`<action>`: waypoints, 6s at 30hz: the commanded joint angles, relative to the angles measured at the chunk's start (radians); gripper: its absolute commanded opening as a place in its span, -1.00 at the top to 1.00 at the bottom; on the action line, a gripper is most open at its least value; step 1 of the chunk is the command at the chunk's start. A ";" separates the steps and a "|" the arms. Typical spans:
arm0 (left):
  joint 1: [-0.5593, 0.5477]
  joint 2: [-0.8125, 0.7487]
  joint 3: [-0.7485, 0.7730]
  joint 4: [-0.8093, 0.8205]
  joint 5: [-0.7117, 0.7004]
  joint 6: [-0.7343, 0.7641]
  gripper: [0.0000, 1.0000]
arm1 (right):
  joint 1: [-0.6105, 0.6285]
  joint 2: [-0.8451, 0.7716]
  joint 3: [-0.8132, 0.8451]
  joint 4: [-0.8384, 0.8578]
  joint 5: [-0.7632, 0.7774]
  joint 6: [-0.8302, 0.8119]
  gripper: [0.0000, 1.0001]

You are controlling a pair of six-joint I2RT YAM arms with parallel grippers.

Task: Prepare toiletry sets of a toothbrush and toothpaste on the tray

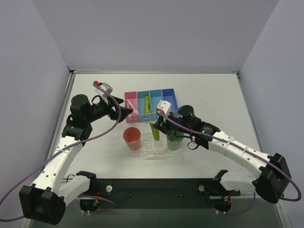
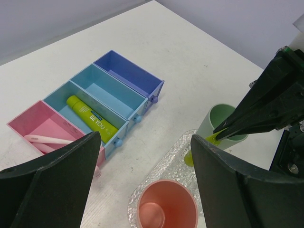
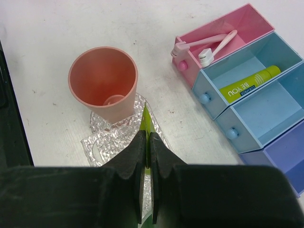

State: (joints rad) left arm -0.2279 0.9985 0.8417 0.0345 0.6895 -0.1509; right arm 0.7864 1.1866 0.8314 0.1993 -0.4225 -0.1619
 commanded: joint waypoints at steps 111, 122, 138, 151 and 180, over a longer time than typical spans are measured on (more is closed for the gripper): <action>-0.263 1.029 0.718 -0.275 -0.757 -0.342 0.10 | -0.501 -0.191 0.052 -0.041 -0.154 0.389 0.21; -0.263 1.109 0.729 -0.252 -0.731 -0.335 0.10 | -0.512 -0.217 0.025 -0.038 -0.156 0.392 0.21; -0.281 1.189 0.780 -0.380 -0.843 -0.254 0.05 | -0.512 -0.219 0.015 -0.028 -0.176 0.406 0.21; -0.281 1.281 0.853 -0.481 -0.782 -0.220 0.14 | -0.513 -0.245 -0.009 -0.023 -0.171 0.410 0.21; -0.281 0.961 0.702 -0.305 -0.732 -0.272 1.00 | -0.512 -0.265 -0.020 -0.032 -0.157 0.432 0.21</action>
State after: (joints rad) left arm -0.5034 2.0895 1.5612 -0.3195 -0.0666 -0.4019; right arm 0.2802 0.9298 0.8093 0.1154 -0.5682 0.2615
